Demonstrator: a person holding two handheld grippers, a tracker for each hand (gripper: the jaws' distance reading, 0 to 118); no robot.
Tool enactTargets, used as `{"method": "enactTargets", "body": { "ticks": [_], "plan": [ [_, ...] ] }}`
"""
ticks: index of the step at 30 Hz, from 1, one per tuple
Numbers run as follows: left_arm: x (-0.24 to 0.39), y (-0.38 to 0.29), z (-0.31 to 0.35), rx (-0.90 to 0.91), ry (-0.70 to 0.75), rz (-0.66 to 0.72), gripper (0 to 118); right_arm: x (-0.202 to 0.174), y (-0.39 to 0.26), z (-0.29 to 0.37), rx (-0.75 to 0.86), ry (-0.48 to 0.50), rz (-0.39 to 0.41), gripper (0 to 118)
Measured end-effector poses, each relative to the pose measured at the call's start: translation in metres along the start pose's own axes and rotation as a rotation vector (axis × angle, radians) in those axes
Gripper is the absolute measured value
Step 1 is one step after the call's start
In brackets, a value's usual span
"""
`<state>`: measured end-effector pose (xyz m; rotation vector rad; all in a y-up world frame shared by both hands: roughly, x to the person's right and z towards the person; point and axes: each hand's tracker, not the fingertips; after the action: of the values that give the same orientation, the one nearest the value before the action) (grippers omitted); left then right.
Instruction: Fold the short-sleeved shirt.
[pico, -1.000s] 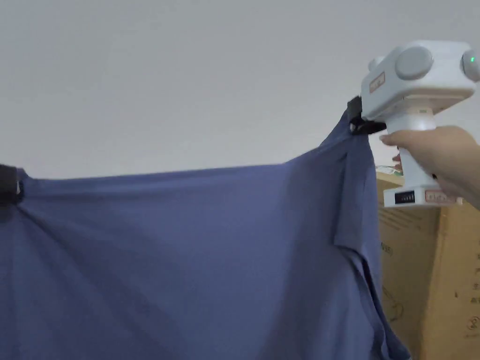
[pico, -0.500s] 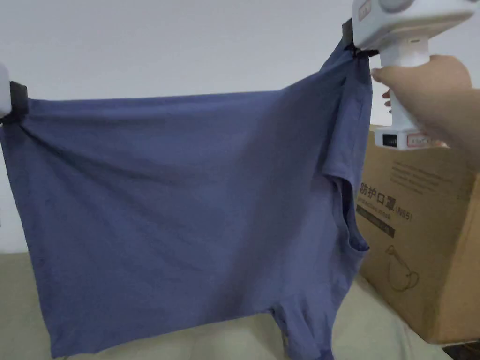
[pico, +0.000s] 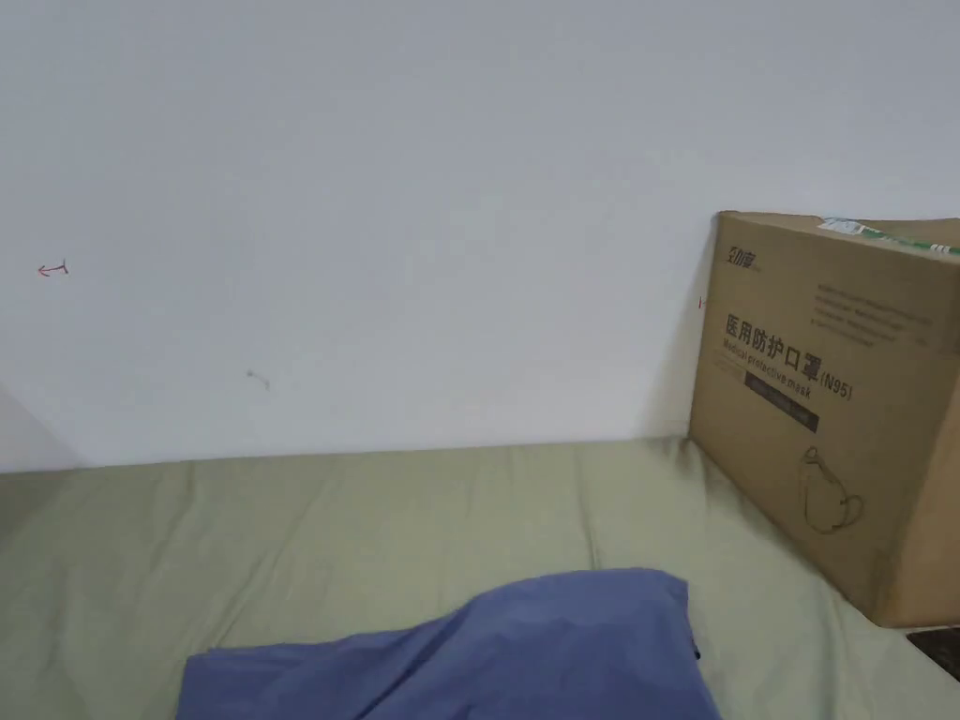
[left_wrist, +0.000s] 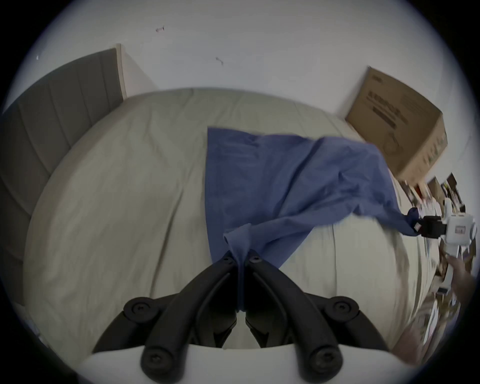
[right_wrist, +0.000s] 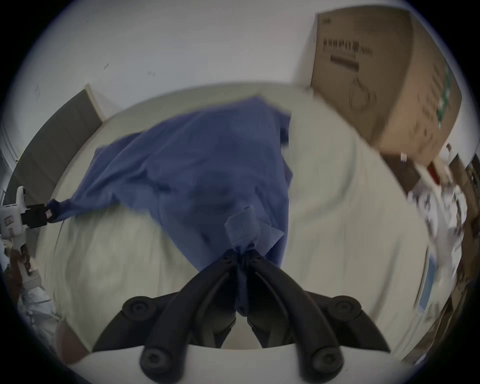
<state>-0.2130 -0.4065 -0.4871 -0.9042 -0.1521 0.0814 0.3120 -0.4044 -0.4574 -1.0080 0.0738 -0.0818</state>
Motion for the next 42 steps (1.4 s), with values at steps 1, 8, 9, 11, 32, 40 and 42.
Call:
{"method": "enactTargets", "body": {
  "ticks": [1,8,9,11,32,40,42],
  "plan": [
    [-0.003,-0.017,0.012,-0.002,-0.014,-0.034,3,0.005,-0.02,0.013,-0.013,0.018,-0.017,5],
    [-0.028,-0.105,0.085,-0.085,-0.01,-0.023,3,0.037,-0.137,0.093,-0.122,-0.005,0.01,5],
    [-0.031,-0.113,0.09,-0.095,-0.017,-0.031,3,0.041,-0.147,0.1,-0.133,-0.01,0.017,5],
    [-0.027,-0.13,0.1,-0.123,-0.026,-0.071,3,0.049,-0.163,0.108,-0.167,-0.015,0.021,5],
    [-0.002,-0.099,0.23,0.247,-0.146,0.106,97,0.006,-0.122,0.217,0.248,0.063,-0.115,113],
    [0.062,-0.12,0.287,0.793,0.032,0.074,0,-0.072,-0.128,0.262,0.804,0.114,-0.117,2],
    [0.061,-0.121,0.292,0.777,0.018,0.096,0,-0.078,-0.125,0.263,0.787,0.208,-0.103,1]
  ]
}}
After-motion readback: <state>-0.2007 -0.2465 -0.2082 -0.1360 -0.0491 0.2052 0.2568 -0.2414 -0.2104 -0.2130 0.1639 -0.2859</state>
